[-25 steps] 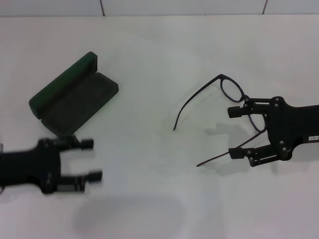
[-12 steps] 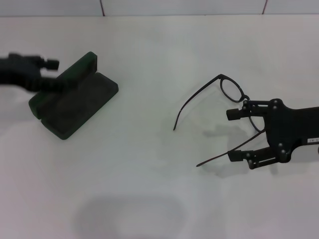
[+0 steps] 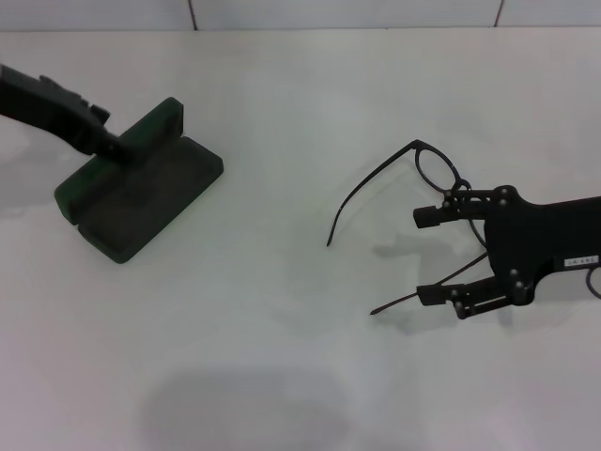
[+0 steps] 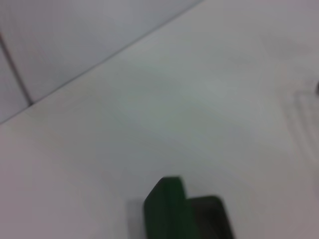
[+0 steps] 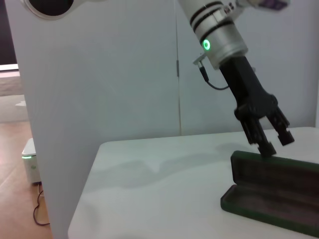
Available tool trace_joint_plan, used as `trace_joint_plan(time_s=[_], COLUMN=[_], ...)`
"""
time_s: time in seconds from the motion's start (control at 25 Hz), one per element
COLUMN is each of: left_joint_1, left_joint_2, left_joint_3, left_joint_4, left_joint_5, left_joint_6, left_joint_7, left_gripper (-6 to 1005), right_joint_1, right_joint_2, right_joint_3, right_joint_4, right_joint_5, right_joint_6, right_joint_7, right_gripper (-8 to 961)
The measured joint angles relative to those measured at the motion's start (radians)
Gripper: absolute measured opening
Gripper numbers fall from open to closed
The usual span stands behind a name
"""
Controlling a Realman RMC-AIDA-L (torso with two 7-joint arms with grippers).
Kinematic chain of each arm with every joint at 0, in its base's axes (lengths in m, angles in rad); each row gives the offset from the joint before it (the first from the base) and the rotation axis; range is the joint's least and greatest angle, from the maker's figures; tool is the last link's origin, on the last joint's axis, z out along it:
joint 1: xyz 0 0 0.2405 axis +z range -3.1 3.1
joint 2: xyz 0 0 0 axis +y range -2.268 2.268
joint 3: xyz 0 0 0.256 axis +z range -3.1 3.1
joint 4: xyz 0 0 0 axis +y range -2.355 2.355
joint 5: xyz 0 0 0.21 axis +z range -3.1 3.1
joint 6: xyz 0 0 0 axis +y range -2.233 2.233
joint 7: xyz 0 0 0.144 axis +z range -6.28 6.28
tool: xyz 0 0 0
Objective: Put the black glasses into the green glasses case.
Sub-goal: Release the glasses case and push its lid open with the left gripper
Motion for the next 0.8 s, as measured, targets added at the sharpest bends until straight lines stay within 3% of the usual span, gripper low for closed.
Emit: trace_joint_plan(time_s=[0.24,0.8], left_joint_1=[-0.004,-0.006], left_joint_2=[-0.033,-0.031], left_joint_3=[0.062,0.092], left_joint_4=[-0.006,-0.027], left_joint_5=[0.093,0.099], left_joint_6=[-0.067,-0.082], left_joint_7=[-0.010,-0.003], left_gripper=[862,808], right_joint_1=[0.008,0.009], right_joint_2=[0.003,0.003], right_joint_3=[0.000,0.000], right_joint_4=[0.002,0.004], right_joint_5=[-0.001,-0.003], right_joint_6=[0.008,0.016], right_joint_7=[0.000,0.000], right_gripper=[865,864])
